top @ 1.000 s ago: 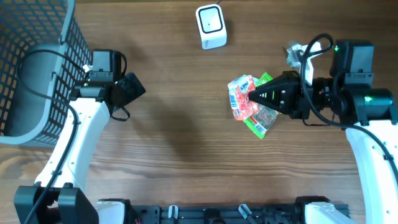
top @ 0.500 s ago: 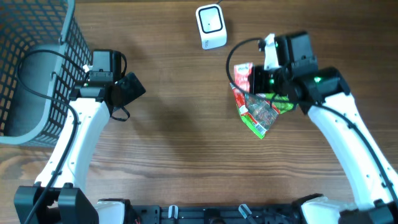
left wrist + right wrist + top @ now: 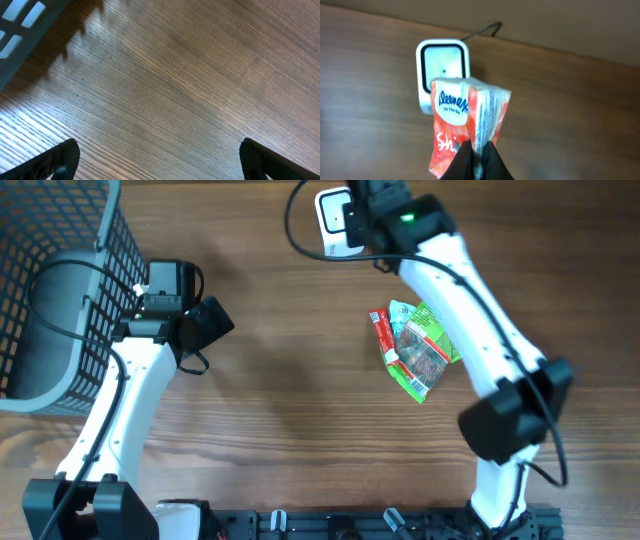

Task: Scan the item barcode
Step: 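Hold the tissue pack over the white scanner with the right gripper, then place the tissue pack beside the red tube and open the right gripper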

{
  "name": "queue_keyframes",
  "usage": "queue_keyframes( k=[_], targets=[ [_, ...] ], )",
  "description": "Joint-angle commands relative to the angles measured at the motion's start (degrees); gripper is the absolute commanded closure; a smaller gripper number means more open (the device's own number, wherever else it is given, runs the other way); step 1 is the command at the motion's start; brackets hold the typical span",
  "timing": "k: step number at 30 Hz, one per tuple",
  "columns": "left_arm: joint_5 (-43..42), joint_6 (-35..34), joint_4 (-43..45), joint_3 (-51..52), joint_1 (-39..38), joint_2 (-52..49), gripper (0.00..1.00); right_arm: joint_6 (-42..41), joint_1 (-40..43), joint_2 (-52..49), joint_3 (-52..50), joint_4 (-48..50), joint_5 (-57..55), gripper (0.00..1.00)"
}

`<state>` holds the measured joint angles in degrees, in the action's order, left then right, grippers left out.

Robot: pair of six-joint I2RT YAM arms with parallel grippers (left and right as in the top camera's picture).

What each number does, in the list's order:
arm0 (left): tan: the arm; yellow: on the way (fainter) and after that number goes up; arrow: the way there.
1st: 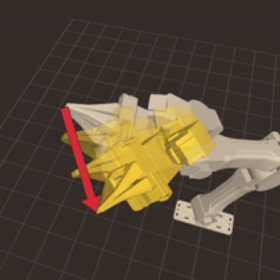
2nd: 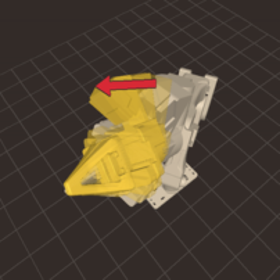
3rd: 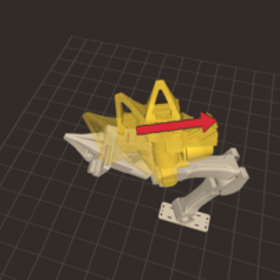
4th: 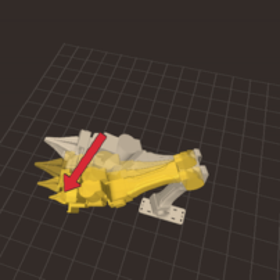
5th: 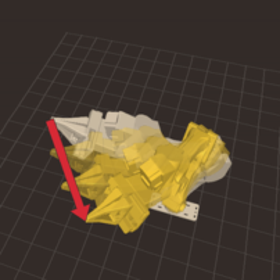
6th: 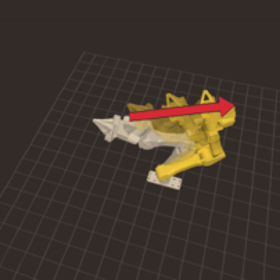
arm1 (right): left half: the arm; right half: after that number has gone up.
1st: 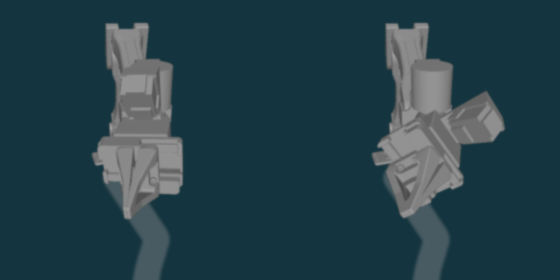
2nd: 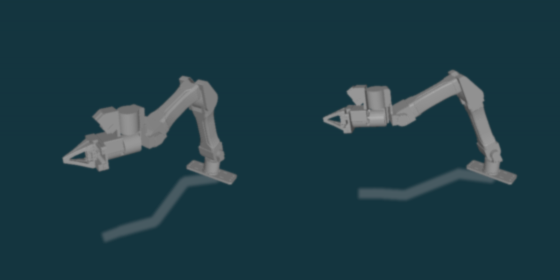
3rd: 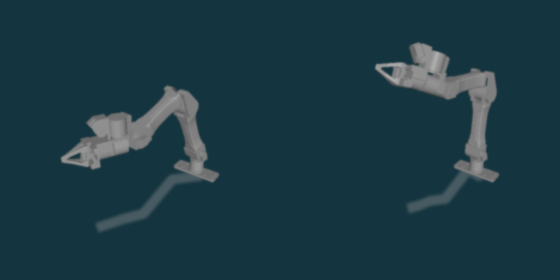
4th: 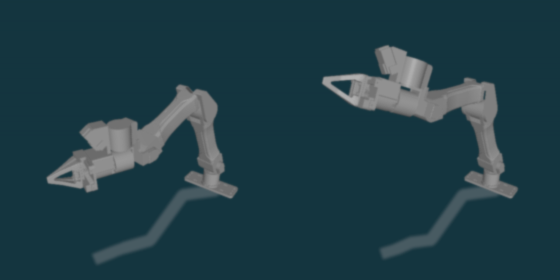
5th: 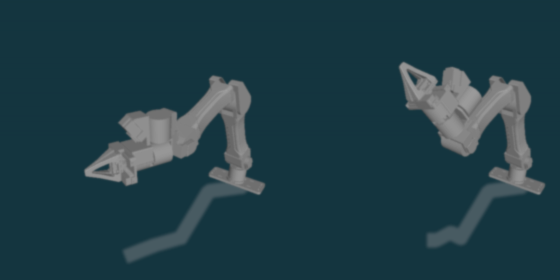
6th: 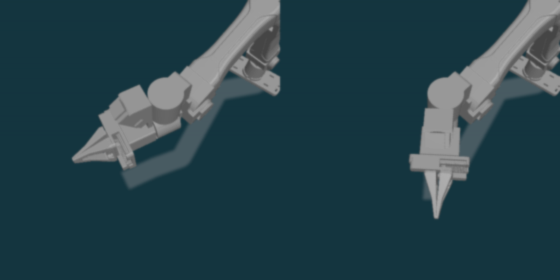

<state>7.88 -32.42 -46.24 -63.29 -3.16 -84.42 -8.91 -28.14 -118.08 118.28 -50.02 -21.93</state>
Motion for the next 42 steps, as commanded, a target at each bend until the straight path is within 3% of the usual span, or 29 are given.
queue_keyframes(
  k=[1, 3, 10, 16, 19, 23, 28, 30, 33, 36, 37, 38, 40, 42],
  targets=[
    [0.57, 0.04, 0.11, -0.68, 0.02, 0.22, 0.0, 6.36, -0.74, -7.39, 1.11, 5.9, -9.77, 0.96],
    [0.57, 0.04, 0.11, -0.68, 0.02, 0.22, 0.0, 13.6, -0.74, -12.28, 1.11, 12.17, -12.98, 0.96],
    [0.57, 0.04, 0.11, -0.68, 0.02, 0.22, 0.0, 23.96, -0.83, -19.37, 1.07, 26.43, -12.9, 0.96],
    [0.57, 0.04, 0.11, -0.68, 0.02, 0.22, 0.0, 22.51, -0.76, -23.15, 0.85, 27.15, -12.76, 0.96],
    [0.57, 0.04, 0.11, -0.68, 0.02, 0.22, 0.0, 17.55, -0.46, -18.25, 0.87, 27.8, -12.61, 0.96],
    [0.57, 0.04, 0.11, -0.68, 0.02, 0.22, 0.0, 12.04, -0.44, -6.8, 0.87, 16.11, -8.7, 0.96],
    [0.57, 0.04, 0.13, -0.68, 0.02, 0.22, 0.0, -4.39, 1.77, -0.46, 0.5, -22.49, 7.74, 0.96],
    [0.57, 0.04, 0.11, -0.68, 0.02, 0.22, 0.0, -4.87, 2.69, -0.63, -2.6, -27.65, 13.09, 0.96],
    [0.57, 0.04, 0.13, -0.68, 0.02, 0.22, 0.0, -4.79, 2.78, -0.63, -11.78, -27.58, 12.61, 0.95],
    [0.57, 0.04, 0.11, -0.68, 0.02, 0.22, 0.0, -4.74, 3.1, -0.63, -15.91, -26.82, 12.37, 0.85],
    [0.57, 0.04, 0.11, -0.68, 0.02, 0.22, 0.0, -4.59, 3.1, -0.63, -16.59, -26.84, 12.17, 0.68],
    [0.57, 0.04, 0.13, -0.68, 0.02, 0.22, 0.0, -4.63, 3.1, -0.63, -16.59, -27.28, 11.06, 0.42],
    [0.57, 0.02, 0.11, -0.68, 0.02, 0.22, 0.0, -4.61, 3.1, -0.39, -16.55, -28.79, 9.92, 0.33],
    [0.57, 0.04, 0.13, -0.68, 0.02, 0.22, 0.0, -4.61, 3.21, 1.25, -16.55, -30.05, 9.79, 0.32]
  ],
)
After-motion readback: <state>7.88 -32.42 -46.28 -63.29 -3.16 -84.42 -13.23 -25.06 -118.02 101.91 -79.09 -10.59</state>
